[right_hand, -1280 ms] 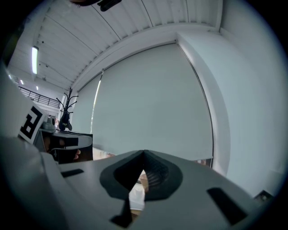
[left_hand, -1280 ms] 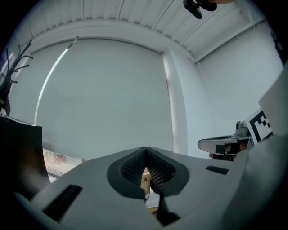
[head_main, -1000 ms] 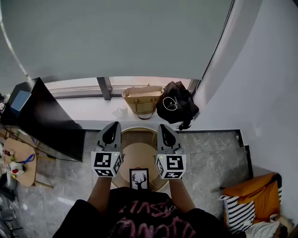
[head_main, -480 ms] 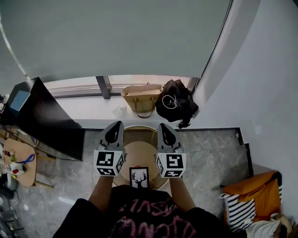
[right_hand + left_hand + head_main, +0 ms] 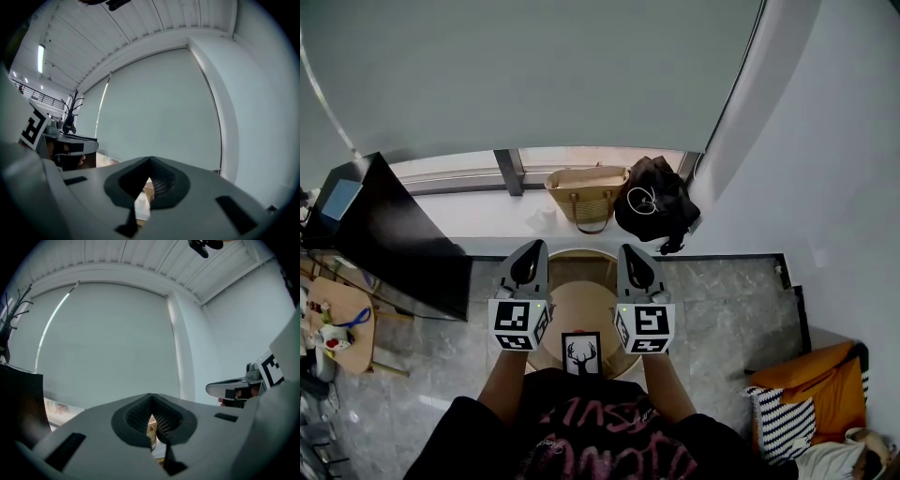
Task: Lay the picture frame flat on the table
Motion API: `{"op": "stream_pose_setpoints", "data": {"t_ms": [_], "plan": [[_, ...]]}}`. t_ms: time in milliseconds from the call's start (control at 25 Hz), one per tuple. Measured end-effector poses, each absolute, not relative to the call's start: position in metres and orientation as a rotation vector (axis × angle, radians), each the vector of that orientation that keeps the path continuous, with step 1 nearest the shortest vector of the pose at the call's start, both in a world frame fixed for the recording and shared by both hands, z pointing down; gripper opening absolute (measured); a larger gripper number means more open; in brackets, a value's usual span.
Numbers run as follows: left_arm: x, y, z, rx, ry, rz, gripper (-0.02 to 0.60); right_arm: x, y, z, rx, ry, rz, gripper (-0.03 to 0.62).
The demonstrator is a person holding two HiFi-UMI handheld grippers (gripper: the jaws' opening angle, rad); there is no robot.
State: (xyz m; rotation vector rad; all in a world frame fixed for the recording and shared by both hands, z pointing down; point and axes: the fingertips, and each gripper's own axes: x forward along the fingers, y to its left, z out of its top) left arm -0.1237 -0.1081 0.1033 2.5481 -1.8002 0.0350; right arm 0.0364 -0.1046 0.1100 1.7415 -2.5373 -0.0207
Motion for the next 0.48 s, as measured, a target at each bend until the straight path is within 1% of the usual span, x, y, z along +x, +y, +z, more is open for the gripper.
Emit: {"op": "stream_pose_setpoints", "data": {"t_ms": [480], "plan": [[-0.129, -0.096, 0.105, 2.538, -1.809, 0.054, 0.011, 0.033, -0.094, 0.116, 1.724, -2.526, -0.005, 0.02]]}}
